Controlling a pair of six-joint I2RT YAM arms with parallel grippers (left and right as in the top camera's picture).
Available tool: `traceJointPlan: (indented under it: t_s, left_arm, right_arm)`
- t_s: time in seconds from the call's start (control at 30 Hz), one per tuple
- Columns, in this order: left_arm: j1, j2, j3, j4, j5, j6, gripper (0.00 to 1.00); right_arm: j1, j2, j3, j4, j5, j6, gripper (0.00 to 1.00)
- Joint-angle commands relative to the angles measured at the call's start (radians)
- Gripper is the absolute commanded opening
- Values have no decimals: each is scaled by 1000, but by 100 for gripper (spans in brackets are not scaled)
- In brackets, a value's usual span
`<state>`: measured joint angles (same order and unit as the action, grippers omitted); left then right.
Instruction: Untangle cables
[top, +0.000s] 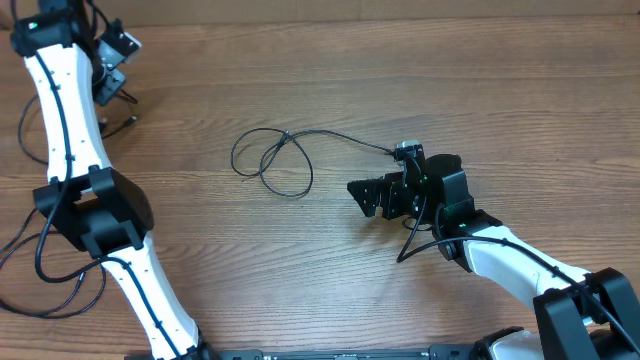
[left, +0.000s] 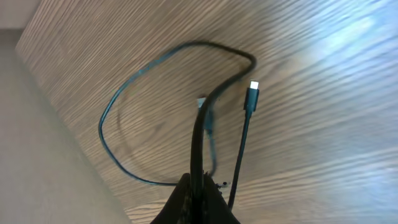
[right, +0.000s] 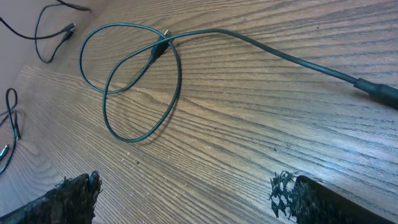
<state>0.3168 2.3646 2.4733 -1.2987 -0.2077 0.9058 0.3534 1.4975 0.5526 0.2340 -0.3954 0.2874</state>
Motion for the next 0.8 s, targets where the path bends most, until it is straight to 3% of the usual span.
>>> traceJointPlan:
  t_s: [0.0,0.23,0.37,0.4,0.43,0.5,0.67,0.77]
  left_arm:
    - [35,23,11,32,33,26,4]
    - [58,35,11,59,40,27,4]
    - [64,36,11,85,42,32,20]
    - [64,36,11,86,44,32,27]
    - [63,36,11,85,47,28,45]
    - [63,36,11,82,59,12,100]
    - [63,36,11,80,79,-37,99]
    - [63,36,11,80,79,-141,99]
  right_arm:
    - [-1,3,10,11,2,5,99]
    - [-1,3,10,17,1,9,99]
    - [-1,3,10,18,2,9,99]
    - [-1,3,10,18,2,9,99]
    - [-1,3,10,18,1,9,99]
    - [-1,3,10,18,2,9,99]
    - [-1,3,10,18,2,9,99]
    - [-1,3,10,18,1,9,99]
